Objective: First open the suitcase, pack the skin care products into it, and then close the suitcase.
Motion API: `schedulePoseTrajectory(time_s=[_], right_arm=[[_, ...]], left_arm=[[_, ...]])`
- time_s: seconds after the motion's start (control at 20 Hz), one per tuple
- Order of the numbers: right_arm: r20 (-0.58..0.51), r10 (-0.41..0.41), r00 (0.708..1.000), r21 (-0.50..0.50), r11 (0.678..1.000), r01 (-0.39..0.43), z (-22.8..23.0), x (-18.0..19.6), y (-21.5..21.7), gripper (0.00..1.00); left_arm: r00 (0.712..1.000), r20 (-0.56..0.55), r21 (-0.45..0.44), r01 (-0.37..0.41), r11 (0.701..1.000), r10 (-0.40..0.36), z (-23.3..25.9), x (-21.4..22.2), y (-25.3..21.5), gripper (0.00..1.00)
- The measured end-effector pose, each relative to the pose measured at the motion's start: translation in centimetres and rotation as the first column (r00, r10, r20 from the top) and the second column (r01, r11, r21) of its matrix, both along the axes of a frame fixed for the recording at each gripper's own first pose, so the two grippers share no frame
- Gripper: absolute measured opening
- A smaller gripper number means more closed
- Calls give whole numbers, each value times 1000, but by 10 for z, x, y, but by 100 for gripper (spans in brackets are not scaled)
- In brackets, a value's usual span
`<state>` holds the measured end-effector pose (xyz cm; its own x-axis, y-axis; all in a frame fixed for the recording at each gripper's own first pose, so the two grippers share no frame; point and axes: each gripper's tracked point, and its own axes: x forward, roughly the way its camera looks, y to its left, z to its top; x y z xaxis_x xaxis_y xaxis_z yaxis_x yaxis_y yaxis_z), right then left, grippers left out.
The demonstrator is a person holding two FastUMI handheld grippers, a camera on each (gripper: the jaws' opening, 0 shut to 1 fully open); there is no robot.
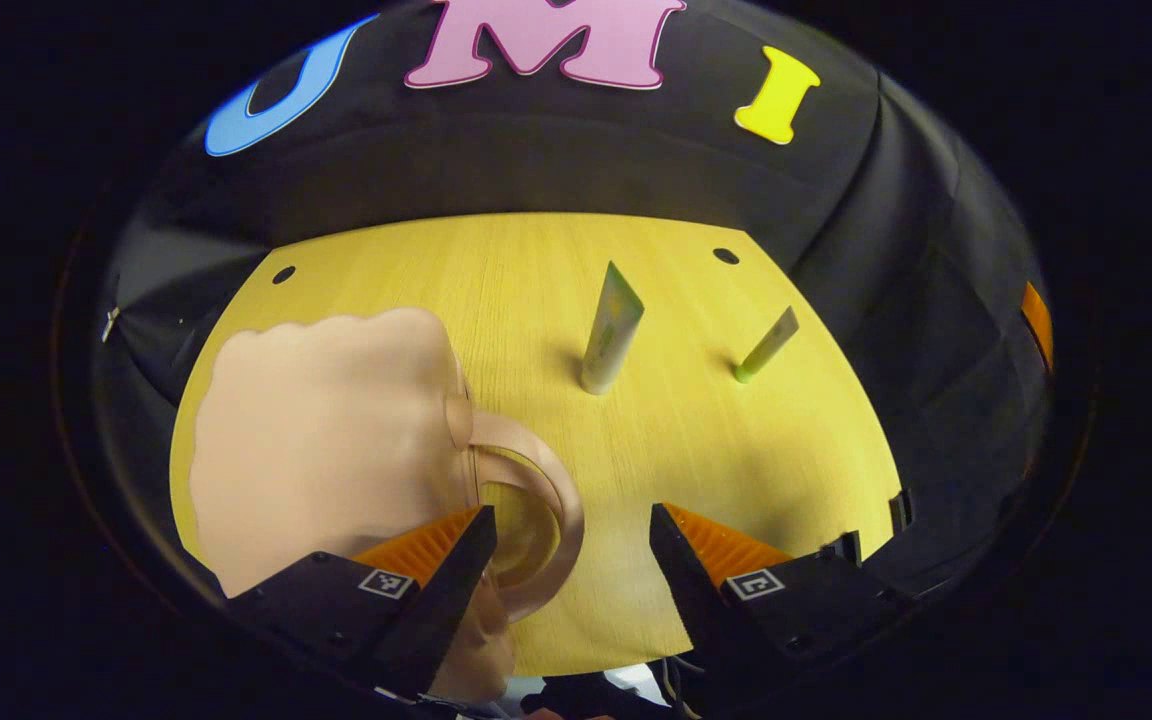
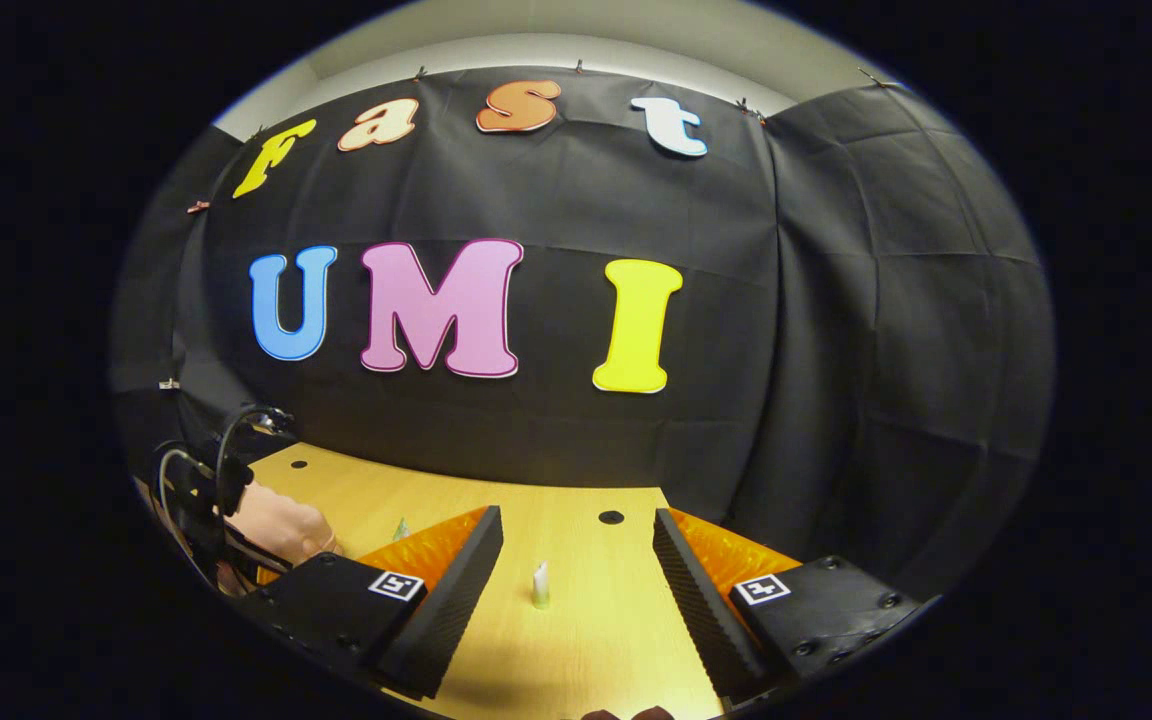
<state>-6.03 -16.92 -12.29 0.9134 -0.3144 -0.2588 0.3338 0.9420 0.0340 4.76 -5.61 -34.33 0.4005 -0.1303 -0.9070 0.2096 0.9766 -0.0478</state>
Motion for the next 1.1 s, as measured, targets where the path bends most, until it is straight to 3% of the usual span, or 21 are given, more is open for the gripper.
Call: schedulePoseTrajectory(time_s=[0.35,0.55,0.7,0.75,0.9,1.1], right_arm=[[-49,-62,997,6,998,62,-26,-12,-50,96],[-72,-59,996,0,998,59,-36,-16,-61,96],[-75,-40,996,14,999,41,-40,-15,-60,96],[-74,-33,997,15,999,34,-42,-14,-59,96],[-71,-7,997,26,1000,9,-44,-6,-55,96],[-46,24,999,45,999,-22,-41,11,-46,96]], left_arm=[[995,-103,147,24,989,-9,-44,1,-8,94],[990,-143,144,40,989,-19,-55,-4,-13,90],[987,-160,178,54,983,-25,-57,-7,-4,20],[988,-150,168,61,984,-36,-53,-6,-6,22],[990,-139,172,63,983,-39,-35,-3,-5,14],[995,-94,120,41,992,-30,31,6,4,11]])
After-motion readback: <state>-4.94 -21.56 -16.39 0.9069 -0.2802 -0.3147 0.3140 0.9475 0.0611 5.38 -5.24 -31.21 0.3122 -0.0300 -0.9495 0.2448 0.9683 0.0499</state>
